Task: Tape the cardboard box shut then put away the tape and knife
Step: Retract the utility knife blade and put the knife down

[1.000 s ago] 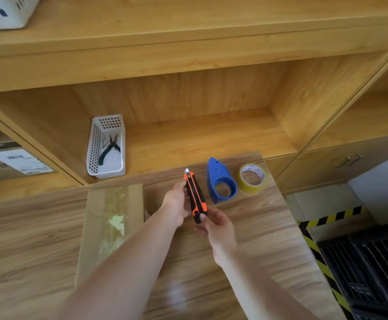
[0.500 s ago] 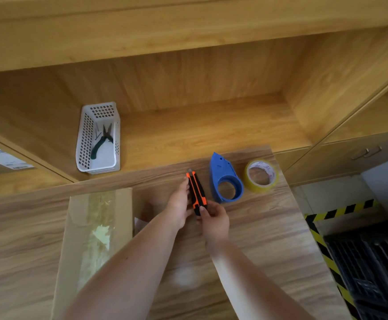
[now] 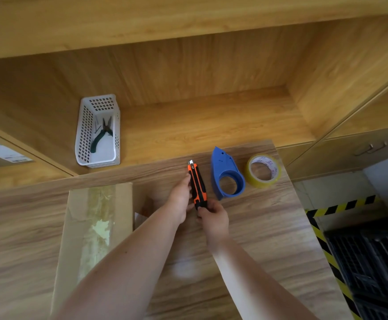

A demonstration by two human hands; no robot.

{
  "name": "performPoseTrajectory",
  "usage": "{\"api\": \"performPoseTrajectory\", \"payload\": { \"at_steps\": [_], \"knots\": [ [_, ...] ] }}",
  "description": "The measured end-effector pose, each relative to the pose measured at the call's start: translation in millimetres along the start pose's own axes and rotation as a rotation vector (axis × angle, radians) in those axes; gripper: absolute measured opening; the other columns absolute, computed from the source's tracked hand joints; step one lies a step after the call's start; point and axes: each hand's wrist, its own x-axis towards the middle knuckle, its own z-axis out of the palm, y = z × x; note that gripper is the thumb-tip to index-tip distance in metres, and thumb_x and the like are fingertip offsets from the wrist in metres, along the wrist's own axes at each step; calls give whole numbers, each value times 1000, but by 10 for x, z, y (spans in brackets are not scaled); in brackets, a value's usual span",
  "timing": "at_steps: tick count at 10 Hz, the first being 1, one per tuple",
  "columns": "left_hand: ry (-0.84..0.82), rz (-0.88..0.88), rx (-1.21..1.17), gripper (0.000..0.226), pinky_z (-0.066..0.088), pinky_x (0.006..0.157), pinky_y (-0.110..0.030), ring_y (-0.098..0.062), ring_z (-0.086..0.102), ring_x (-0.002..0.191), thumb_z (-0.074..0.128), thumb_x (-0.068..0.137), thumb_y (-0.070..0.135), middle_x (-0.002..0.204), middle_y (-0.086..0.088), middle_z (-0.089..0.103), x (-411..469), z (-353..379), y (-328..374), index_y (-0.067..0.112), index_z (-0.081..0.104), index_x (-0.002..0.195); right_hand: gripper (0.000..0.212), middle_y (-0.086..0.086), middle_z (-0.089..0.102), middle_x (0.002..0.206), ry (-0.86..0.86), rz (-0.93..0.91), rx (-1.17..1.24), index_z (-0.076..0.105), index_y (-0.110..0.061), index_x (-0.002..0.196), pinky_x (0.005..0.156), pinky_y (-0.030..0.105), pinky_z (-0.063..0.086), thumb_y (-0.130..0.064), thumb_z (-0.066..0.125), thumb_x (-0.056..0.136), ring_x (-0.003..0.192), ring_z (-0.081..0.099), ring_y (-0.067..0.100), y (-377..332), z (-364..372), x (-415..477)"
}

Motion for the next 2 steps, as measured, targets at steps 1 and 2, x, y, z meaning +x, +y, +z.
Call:
{"api": "performPoseTrajectory", "payload": {
  "at_steps": [1, 2],
  "knots": [
    [2, 0, 28, 42, 48, 90, -40, -19, 54, 105, 41, 98, 46, 112, 0, 58, -45, -26, -21, 20, 56, 128, 31, 0, 71, 99, -29, -6, 12, 64, -21, 110, 91, 44, 54, -8, 60, 82, 95, 67, 18, -14, -19, -83],
    [8, 16, 44, 35, 50, 94, -42, -20, 58, 104, 42, 98, 44, 111, -1, 61, -34, -56, -37, 21, 57, 121, 31, -2, 70, 102, -33, -25, 12, 62, -22, 109, 91, 42, 54, -7, 61, 82, 97, 66, 17, -51, -36, -103]
  ]
}}
